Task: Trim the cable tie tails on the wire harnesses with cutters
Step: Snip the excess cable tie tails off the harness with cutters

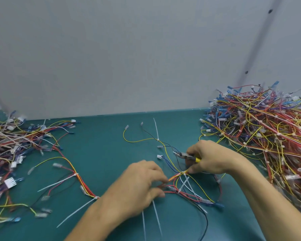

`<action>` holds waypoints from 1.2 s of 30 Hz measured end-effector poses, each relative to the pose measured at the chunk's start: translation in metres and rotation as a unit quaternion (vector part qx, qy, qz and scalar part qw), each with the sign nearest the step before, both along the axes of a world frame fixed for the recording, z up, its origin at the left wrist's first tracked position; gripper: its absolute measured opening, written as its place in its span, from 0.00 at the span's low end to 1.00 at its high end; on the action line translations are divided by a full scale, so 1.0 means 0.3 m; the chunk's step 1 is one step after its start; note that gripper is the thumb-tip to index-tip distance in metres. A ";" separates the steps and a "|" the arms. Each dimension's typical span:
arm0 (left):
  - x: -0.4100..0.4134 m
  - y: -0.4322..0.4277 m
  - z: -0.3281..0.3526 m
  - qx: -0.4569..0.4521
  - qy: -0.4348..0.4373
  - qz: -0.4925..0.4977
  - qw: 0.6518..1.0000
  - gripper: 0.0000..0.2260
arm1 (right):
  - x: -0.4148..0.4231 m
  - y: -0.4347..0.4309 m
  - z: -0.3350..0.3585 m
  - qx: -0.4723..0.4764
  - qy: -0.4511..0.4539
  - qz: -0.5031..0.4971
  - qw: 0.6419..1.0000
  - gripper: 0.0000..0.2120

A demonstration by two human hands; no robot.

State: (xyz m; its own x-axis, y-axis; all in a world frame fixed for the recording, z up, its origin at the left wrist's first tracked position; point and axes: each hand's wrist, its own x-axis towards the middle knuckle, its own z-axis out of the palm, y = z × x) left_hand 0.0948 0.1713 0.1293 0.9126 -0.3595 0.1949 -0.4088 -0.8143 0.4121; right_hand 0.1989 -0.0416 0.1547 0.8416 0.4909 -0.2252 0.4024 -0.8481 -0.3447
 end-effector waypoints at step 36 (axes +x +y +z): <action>0.026 0.105 -0.048 0.008 0.056 0.044 0.997 0.06 | 0.005 -0.001 -0.018 -0.053 0.003 -0.023 0.998 0.09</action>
